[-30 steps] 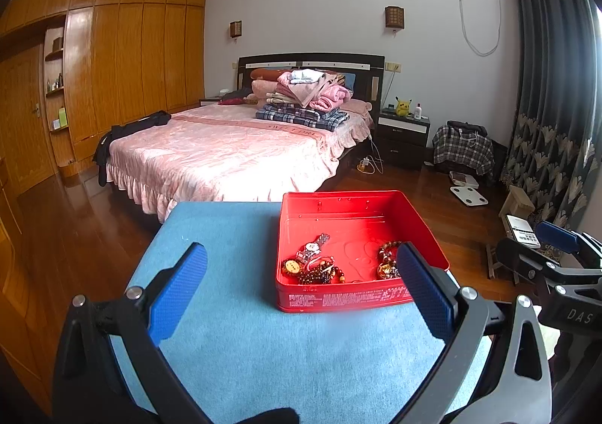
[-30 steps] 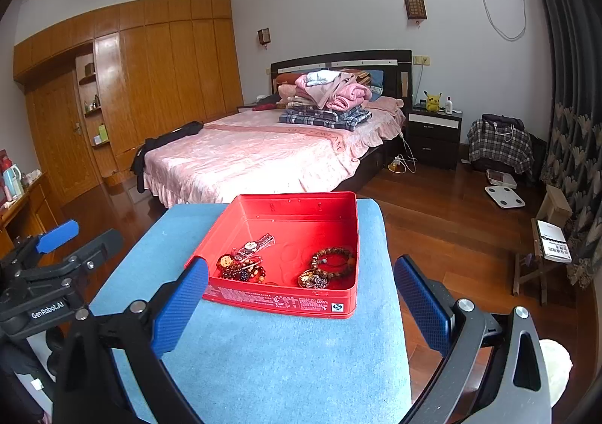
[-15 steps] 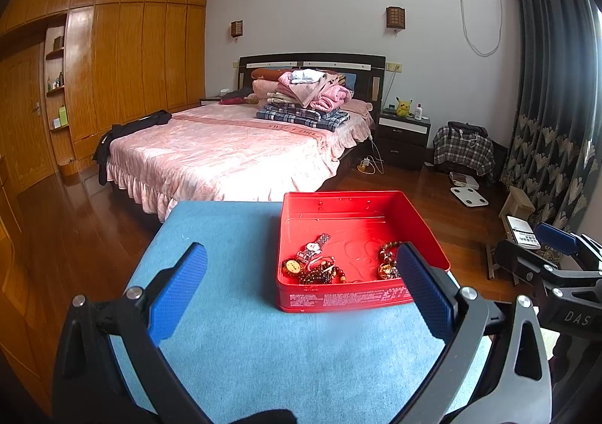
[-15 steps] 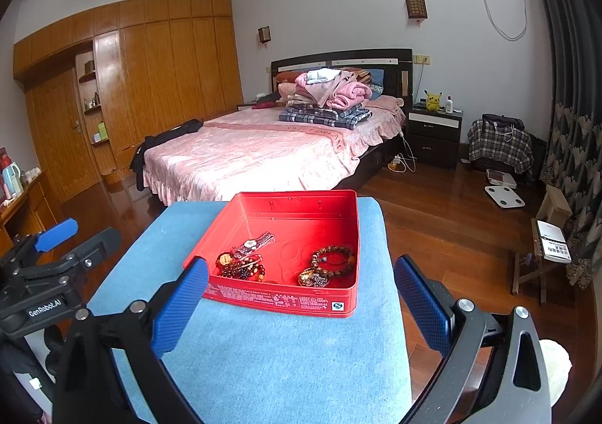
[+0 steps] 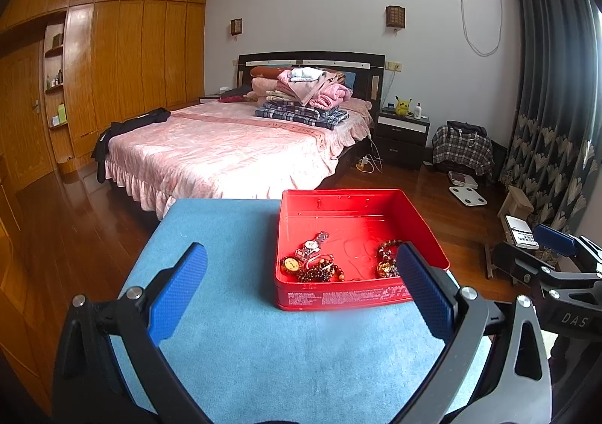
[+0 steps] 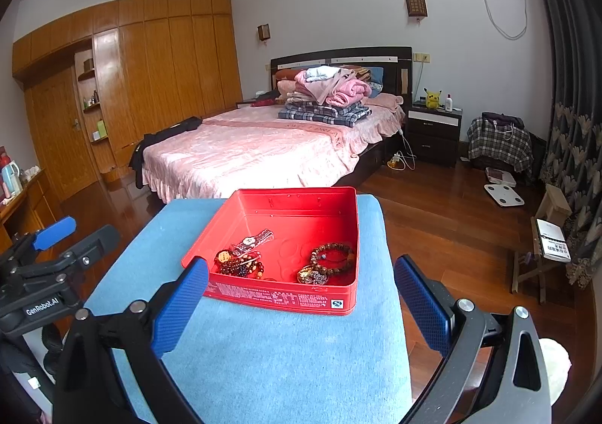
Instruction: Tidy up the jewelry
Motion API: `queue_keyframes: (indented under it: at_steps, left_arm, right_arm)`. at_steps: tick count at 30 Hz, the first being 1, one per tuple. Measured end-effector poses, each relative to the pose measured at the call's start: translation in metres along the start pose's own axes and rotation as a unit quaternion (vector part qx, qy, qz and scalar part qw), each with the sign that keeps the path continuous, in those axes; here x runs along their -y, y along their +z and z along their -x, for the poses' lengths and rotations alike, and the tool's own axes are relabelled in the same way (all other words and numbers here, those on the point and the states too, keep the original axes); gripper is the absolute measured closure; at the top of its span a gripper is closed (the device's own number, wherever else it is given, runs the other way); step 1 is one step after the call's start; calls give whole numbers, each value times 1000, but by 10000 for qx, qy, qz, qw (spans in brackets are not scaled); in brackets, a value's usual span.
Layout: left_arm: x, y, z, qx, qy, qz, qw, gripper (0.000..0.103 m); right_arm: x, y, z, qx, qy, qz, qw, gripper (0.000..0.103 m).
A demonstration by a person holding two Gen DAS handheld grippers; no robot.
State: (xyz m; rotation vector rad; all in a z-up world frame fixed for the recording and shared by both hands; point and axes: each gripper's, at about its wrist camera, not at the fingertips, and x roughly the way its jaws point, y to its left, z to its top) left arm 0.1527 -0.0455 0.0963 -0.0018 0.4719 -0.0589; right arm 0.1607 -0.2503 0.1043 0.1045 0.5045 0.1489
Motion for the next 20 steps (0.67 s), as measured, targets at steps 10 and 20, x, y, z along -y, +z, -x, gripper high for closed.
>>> queue_keyframes:
  at_steps: [10,20]
  left_arm:
    - [-2,2,-1,16,-2,90,10000,5]
    - [-5,7,-3,-56,-40,114,9999,5]
  right_arm:
    - [2,-5,-3,-59,-12,-16,10000,6]
    - [4,-7,-1,-60,-19,-22,10000,6]
